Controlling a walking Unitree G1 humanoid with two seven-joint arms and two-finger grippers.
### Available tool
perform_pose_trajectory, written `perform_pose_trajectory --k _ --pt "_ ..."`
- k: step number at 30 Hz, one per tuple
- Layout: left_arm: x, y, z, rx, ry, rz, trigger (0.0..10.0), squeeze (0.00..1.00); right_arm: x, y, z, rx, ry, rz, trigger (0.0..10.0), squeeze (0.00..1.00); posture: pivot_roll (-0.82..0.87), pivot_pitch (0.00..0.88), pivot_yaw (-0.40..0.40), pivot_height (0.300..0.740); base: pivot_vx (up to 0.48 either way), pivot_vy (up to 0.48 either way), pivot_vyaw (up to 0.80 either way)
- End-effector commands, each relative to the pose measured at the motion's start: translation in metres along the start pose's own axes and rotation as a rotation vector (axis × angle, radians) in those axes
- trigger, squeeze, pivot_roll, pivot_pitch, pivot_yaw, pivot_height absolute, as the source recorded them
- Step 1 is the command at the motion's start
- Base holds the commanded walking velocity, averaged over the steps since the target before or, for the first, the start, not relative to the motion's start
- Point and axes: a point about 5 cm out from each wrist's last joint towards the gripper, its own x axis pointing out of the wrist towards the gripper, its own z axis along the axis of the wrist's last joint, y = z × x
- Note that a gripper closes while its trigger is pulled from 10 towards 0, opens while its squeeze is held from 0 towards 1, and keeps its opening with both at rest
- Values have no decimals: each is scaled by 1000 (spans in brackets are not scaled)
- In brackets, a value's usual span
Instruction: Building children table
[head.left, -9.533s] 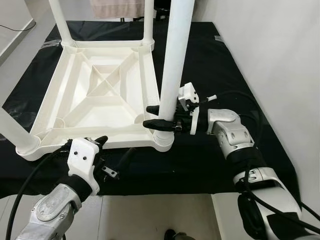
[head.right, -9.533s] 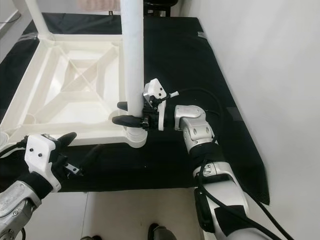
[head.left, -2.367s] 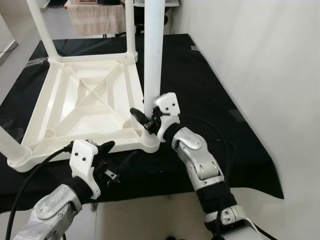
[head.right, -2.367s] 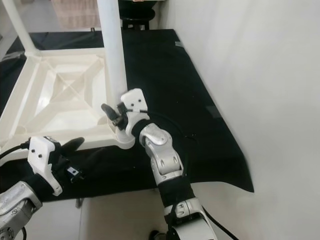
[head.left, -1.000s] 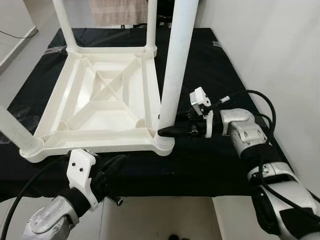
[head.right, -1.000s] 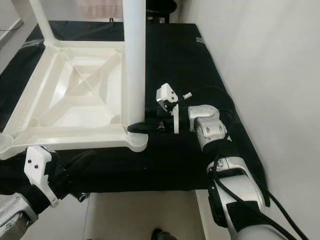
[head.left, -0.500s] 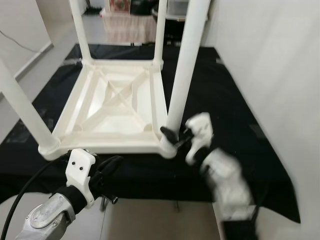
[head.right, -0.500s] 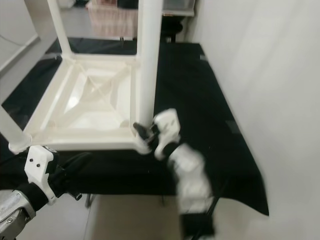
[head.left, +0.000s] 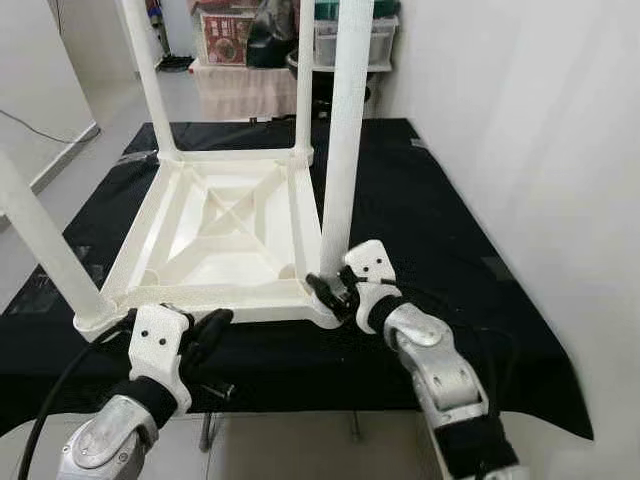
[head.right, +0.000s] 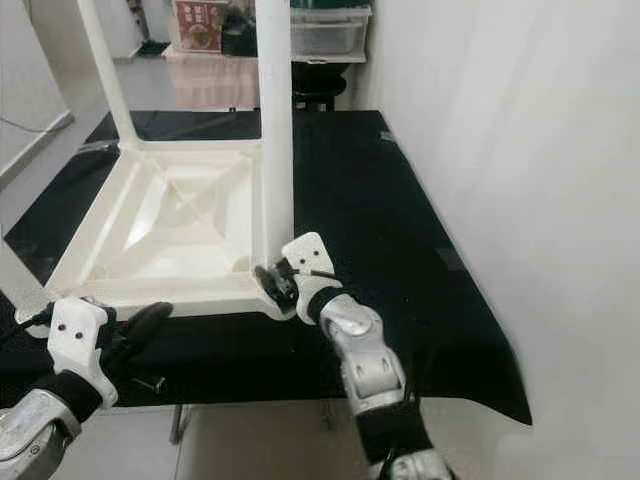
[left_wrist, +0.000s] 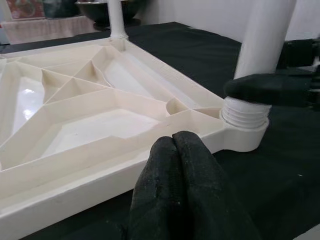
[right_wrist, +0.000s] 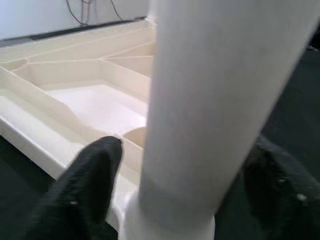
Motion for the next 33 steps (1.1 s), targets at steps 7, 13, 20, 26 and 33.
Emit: perform_pose_trajectory --k 7,13,20,26,33 --pt "-1 -11 9 28 -39 -42 10000 0 19 -5 25 -28 -111 368 10000 0 85 126 -62 740 0 0 0" --pt "0 -15 15 28 -63 -43 10000 0 21 -14 44 -63 -82 647 2784 0 105 171 -83 740 0 0 0" --pt "1 -15 20 32 -76 -43 10000 0 24 -34 60 -35 -74 683 0 0 115 197 -94 740 0 0 0" --pt "1 -15 22 34 -81 -43 10000 0 27 -44 69 -38 -99 664 0 0 108 209 -93 740 0 0 0" --pt "2 -14 26 33 -84 -43 10000 0 18 -42 36 -31 -31 456 0 0 88 248 -104 740 0 0 0"
